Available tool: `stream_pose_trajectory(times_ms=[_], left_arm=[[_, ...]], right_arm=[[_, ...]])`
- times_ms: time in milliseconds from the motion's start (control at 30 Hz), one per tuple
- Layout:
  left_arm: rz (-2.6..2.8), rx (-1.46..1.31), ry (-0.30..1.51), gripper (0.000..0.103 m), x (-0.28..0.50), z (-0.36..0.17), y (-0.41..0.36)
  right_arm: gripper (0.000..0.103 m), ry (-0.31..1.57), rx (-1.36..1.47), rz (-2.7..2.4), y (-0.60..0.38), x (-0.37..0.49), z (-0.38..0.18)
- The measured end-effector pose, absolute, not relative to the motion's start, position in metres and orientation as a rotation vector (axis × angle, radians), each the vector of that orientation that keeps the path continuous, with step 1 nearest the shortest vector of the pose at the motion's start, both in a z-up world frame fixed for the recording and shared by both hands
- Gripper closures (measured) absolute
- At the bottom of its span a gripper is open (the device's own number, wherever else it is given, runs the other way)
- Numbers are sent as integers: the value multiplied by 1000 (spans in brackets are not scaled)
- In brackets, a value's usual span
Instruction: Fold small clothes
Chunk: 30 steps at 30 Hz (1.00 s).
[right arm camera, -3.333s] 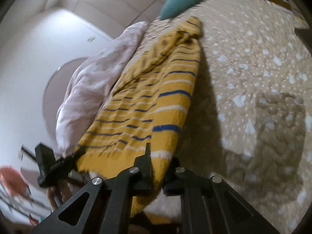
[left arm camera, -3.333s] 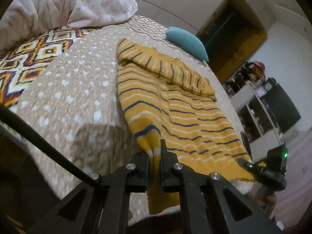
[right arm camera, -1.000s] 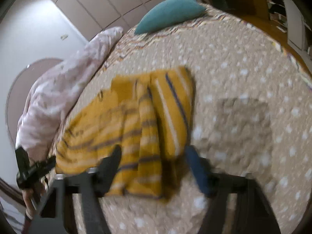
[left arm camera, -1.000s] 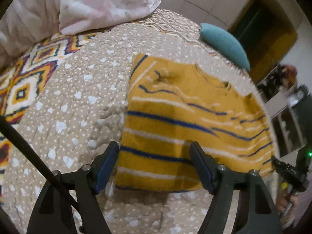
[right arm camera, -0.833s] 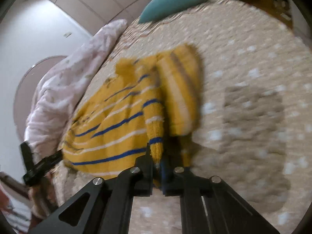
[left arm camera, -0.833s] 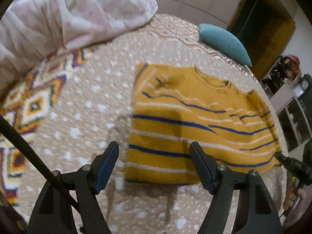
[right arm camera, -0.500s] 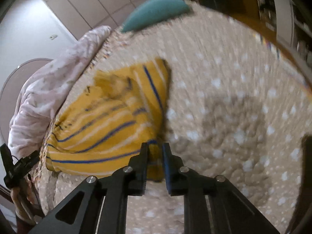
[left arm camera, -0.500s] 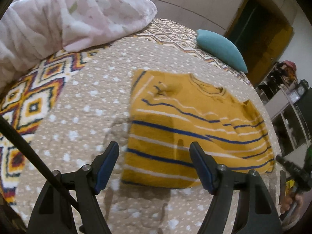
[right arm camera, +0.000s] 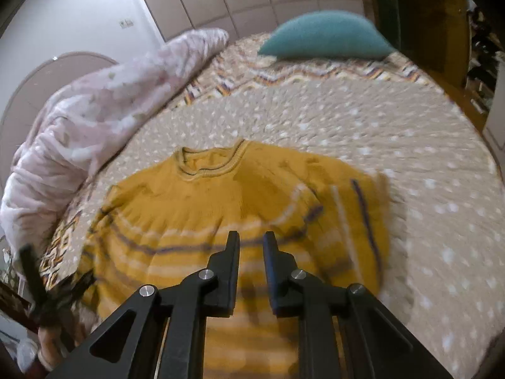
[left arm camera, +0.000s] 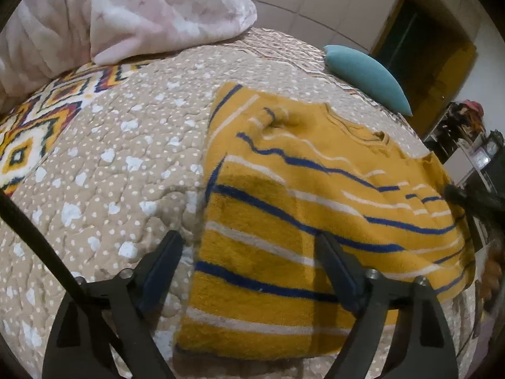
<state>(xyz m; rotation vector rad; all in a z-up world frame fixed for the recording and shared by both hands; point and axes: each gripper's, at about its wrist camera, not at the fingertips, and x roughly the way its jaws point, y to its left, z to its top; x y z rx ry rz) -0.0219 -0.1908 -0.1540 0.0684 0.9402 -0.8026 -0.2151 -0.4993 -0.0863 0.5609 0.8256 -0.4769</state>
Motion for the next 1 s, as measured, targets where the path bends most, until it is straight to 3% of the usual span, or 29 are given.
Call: stream_pose_trajectory(times_ms=[67,200,333,467,700,1000], left_arm=[[-803,84,932,12,-25,-155,-194],[-821,81,940,7,-24,-156,-195],[-831,94,944,3,-24,-158,-198],[-833,95,946,2,-24,-158,-198],[-836,89,945,2,-24,-157,-198],[-854,-50,931,2,-30,-149,-167]], right_arm=[[86,855,599,-515,-522,-202,-104],[98,846,710,-697,-570,-207,-129],[98,808,823,-698,-584,-215,-125],[66,789,679,-743,-562,-231,-90],[61,768,519,-618,-486,-283,-51],[58,821,409,-483,-402,-279,-51]])
